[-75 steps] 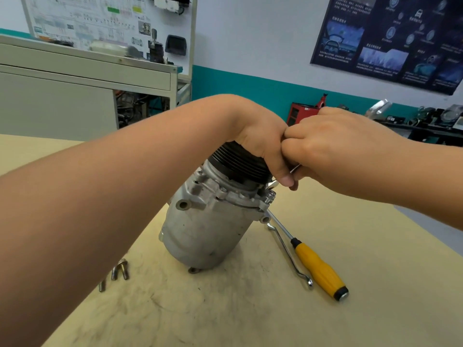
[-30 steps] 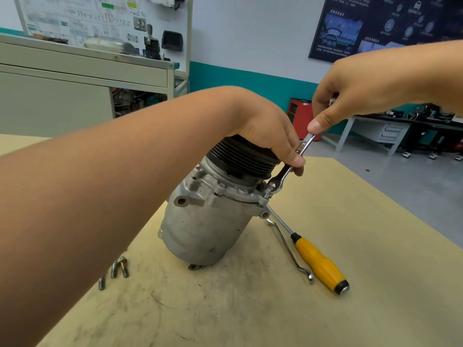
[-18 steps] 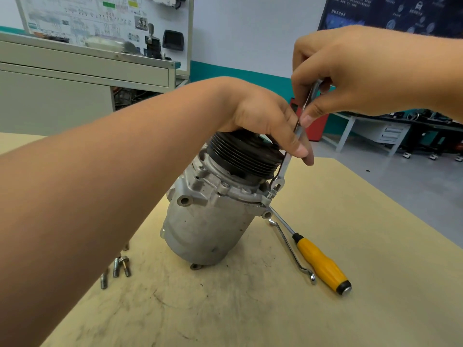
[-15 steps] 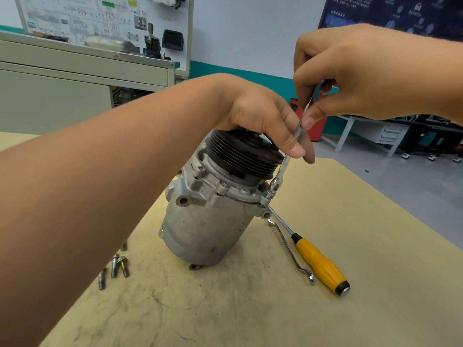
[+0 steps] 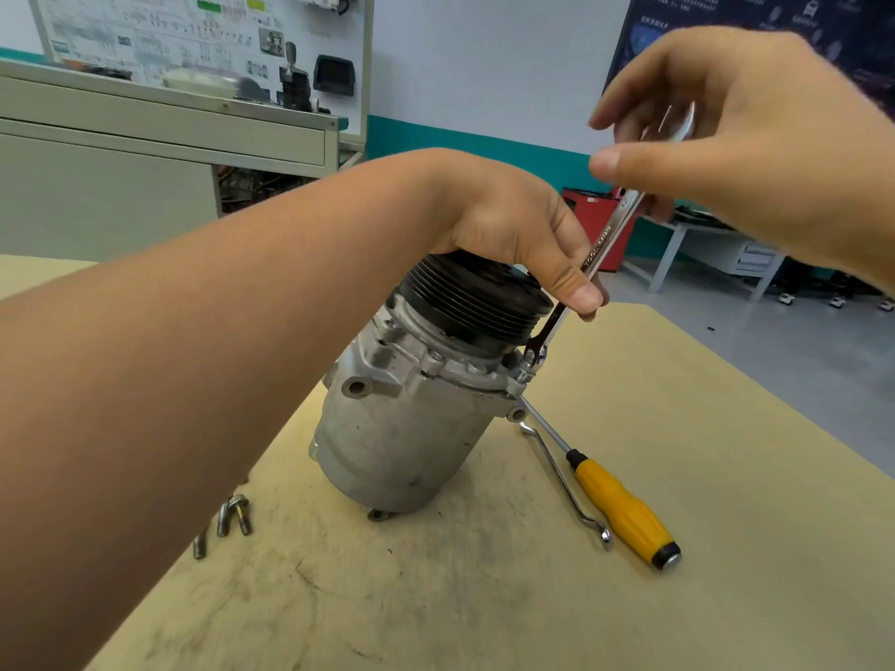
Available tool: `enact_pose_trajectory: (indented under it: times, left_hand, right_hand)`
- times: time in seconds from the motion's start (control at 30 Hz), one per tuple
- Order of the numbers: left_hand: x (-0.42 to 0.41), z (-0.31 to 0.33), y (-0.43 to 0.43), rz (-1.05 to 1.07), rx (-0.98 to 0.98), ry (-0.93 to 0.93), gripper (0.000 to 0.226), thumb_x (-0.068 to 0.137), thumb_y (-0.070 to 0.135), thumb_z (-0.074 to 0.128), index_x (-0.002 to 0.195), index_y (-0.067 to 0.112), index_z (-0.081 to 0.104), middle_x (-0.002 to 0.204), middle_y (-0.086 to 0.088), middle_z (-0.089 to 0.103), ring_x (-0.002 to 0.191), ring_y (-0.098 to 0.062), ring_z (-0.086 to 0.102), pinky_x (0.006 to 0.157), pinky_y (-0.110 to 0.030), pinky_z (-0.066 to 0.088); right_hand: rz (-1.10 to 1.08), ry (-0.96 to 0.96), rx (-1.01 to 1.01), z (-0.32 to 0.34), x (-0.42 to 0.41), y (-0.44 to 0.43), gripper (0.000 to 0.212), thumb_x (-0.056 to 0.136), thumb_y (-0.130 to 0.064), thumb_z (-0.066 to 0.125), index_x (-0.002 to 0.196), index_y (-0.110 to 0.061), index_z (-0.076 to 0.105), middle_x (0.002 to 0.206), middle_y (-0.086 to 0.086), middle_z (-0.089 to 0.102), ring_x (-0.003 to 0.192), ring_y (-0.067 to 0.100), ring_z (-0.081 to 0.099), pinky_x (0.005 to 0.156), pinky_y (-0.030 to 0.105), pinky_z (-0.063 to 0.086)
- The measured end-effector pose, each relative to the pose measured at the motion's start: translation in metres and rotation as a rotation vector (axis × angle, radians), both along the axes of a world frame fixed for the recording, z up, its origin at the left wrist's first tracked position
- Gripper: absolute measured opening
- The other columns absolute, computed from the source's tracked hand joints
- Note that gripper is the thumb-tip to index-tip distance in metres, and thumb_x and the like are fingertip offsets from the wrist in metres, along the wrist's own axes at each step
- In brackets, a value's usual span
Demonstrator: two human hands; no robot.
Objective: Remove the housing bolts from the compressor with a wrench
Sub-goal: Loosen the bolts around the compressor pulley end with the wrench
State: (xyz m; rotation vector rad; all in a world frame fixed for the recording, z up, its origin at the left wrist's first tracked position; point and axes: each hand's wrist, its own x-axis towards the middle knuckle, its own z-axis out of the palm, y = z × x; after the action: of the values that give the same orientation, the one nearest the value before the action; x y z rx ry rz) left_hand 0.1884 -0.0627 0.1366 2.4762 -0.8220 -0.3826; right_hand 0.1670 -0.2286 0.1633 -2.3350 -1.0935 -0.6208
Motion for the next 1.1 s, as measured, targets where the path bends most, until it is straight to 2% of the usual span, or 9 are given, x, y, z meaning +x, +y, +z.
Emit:
enact_pose_trajectory:
  times: [0.07, 0.17, 0.33, 0.47, 0.67, 0.73, 0.83, 0.93, 1.1]
  left_hand:
    - [0.001, -0.001, 0.0, 0.008, -0.003, -0.02, 0.042, 0.034, 0.062, 0.072, 0.067, 0.036, 0.075, 0.125, 0.001, 0.065, 0.117, -0.021, 0.058, 0.106, -0.047, 0.04]
    - [0.002, -0.002, 0.0, 0.015, -0.021, -0.043, 0.047, 0.032, 0.064, 0.072, 0.068, 0.034, 0.075, 0.124, -0.003, 0.065, 0.117, -0.024, 0.059, 0.106, -0.047, 0.04]
    - [0.001, -0.003, -0.002, 0.036, -0.03, -0.071, 0.053, 0.032, 0.064, 0.071, 0.074, 0.032, 0.076, 0.121, -0.002, 0.067, 0.116, -0.022, 0.059, 0.107, -0.046, 0.039]
    - [0.0, -0.003, -0.002, 0.021, 0.012, -0.06, 0.032, 0.043, 0.061, 0.068, 0.068, 0.041, 0.075, 0.118, 0.012, 0.067, 0.115, -0.011, 0.058, 0.108, -0.04, 0.037]
    - [0.002, -0.003, 0.001, -0.018, 0.005, -0.019, 0.024, 0.062, 0.05, 0.065, 0.083, 0.043, 0.075, 0.118, 0.011, 0.067, 0.115, -0.012, 0.059, 0.104, -0.032, 0.042]
    - [0.003, -0.003, 0.001, -0.023, 0.01, -0.009, 0.026, 0.065, 0.048, 0.064, 0.087, 0.043, 0.075, 0.112, 0.014, 0.069, 0.108, -0.007, 0.062, 0.098, -0.029, 0.046]
    - [0.004, -0.002, 0.002, -0.041, 0.019, -0.002, 0.022, 0.069, 0.048, 0.062, 0.087, 0.044, 0.074, 0.088, 0.025, 0.07, 0.08, 0.011, 0.062, 0.078, -0.022, 0.045]
    - [0.005, -0.001, 0.003, -0.034, 0.015, 0.011, 0.017, 0.077, 0.043, 0.062, 0.09, 0.041, 0.073, 0.077, 0.027, 0.068, 0.069, 0.012, 0.062, 0.064, -0.014, 0.047]
    - [0.004, -0.002, 0.001, -0.009, 0.046, -0.027, 0.027, 0.066, 0.052, 0.06, 0.088, 0.042, 0.074, 0.069, 0.026, 0.066, 0.063, 0.009, 0.061, 0.068, -0.024, 0.043]
  right_hand:
    - [0.067, 0.3, 0.216, -0.005, 0.0, 0.0, 0.022, 0.072, -0.032, 0.07, 0.088, -0.021, 0.059, 0.066, -0.002, 0.067, 0.049, 0.007, 0.06, 0.047, 0.015, 0.049]
    - [0.164, 0.473, 0.365, -0.015, 0.0, -0.004, 0.024, 0.066, -0.025, 0.067, 0.084, -0.01, 0.063, 0.064, 0.002, 0.069, 0.049, 0.009, 0.06, 0.048, 0.016, 0.049]
    - [0.216, 0.492, 0.466, -0.028, 0.001, -0.008, 0.024, 0.074, -0.024, 0.06, 0.089, -0.005, 0.063, 0.073, 0.007, 0.072, 0.053, 0.011, 0.063, 0.053, 0.016, 0.052]
    - [0.223, 0.499, 0.493, -0.033, -0.001, -0.01, 0.024, 0.077, -0.026, 0.056, 0.09, -0.006, 0.061, 0.073, 0.004, 0.072, 0.052, 0.009, 0.063, 0.052, 0.016, 0.052]
    - [0.21, 0.497, 0.521, -0.04, -0.001, -0.019, 0.024, 0.081, -0.028, 0.052, 0.092, -0.009, 0.061, 0.077, 0.003, 0.073, 0.055, 0.01, 0.065, 0.053, 0.015, 0.052]
    - [0.201, 0.504, 0.533, -0.043, 0.001, -0.023, 0.023, 0.083, -0.028, 0.051, 0.093, -0.01, 0.061, 0.079, 0.004, 0.073, 0.057, 0.009, 0.065, 0.054, 0.015, 0.051]
    - [0.198, 0.537, 0.557, -0.047, 0.003, -0.027, 0.022, 0.084, -0.027, 0.048, 0.093, -0.01, 0.06, 0.079, 0.002, 0.073, 0.057, 0.007, 0.064, 0.054, 0.014, 0.051]
    - [0.226, 0.604, 0.61, -0.048, 0.005, -0.026, 0.022, 0.084, -0.026, 0.047, 0.092, -0.009, 0.059, 0.075, 0.0, 0.073, 0.054, 0.005, 0.062, 0.052, 0.014, 0.05]
    - [0.255, 0.7, 0.669, -0.049, 0.007, -0.021, 0.021, 0.084, -0.028, 0.045, 0.088, -0.011, 0.057, 0.069, -0.003, 0.069, 0.052, 0.005, 0.056, 0.052, 0.015, 0.048]
